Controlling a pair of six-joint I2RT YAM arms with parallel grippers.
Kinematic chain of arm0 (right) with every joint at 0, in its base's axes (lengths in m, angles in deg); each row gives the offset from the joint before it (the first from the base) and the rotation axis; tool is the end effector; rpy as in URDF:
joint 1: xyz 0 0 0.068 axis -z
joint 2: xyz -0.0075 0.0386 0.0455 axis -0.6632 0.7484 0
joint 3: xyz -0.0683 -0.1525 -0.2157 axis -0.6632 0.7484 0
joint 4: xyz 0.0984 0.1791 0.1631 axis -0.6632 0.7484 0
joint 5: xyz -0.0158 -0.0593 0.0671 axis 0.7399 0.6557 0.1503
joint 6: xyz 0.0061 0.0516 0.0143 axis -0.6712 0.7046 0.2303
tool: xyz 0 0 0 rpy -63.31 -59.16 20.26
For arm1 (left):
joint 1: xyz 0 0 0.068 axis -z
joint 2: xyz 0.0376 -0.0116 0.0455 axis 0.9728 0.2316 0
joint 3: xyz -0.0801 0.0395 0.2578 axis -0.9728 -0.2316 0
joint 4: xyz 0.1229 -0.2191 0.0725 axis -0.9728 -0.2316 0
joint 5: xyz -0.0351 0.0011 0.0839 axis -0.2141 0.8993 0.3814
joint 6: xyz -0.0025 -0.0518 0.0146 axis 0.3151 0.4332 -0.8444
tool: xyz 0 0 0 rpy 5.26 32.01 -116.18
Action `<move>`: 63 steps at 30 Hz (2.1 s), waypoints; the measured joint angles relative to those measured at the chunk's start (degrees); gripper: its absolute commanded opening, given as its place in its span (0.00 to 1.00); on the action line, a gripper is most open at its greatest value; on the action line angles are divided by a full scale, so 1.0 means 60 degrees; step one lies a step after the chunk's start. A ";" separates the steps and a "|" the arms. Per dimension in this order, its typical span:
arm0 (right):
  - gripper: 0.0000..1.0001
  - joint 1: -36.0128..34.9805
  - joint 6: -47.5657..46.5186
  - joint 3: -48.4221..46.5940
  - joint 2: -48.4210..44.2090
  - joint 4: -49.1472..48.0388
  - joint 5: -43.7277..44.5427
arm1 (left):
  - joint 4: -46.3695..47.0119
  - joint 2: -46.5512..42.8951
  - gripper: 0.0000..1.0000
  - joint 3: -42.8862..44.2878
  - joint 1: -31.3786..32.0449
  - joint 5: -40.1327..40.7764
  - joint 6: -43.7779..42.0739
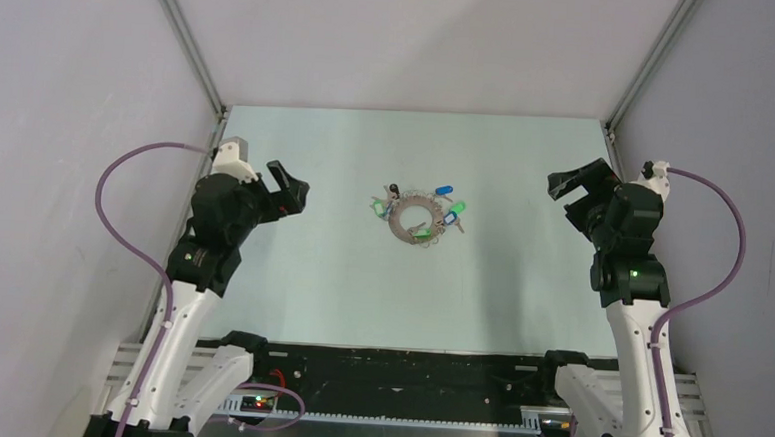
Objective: Remove the keys from the keyring
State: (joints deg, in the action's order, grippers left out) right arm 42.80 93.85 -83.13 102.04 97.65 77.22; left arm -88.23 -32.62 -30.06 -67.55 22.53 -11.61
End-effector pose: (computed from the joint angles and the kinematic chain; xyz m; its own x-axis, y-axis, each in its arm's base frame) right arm 0.1799 -0.0045 0.3656 -0.2109 0.6583 -0.7226 0.2262 0.7520 0.6191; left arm 0.1730 -0.0284 0.3491 -0.3545 -0.3656 -0.8606 0.0372 0.9141 -0.4037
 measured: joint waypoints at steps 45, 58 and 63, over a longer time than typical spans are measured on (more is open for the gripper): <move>0.96 -0.1290 -0.0984 0.2288 0.1956 -0.2051 -0.2124 | 0.2335 0.6364 0.75 0.1082 0.2736 0.0827 0.1126; 0.96 -0.2193 -0.1566 0.2288 0.2065 -0.2229 -0.1599 | 0.2645 0.9231 0.56 0.2925 0.3916 0.1880 -0.0801; 0.96 -0.2193 -0.1614 0.2288 0.1763 -0.2350 -0.1679 | 0.2674 1.0153 0.52 0.3231 0.3934 0.1953 -0.0951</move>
State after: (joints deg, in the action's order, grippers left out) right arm 29.64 84.17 -69.40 112.62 83.55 67.14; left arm -72.18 28.30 -10.67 -43.94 34.25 -17.32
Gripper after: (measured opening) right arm 0.964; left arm 0.533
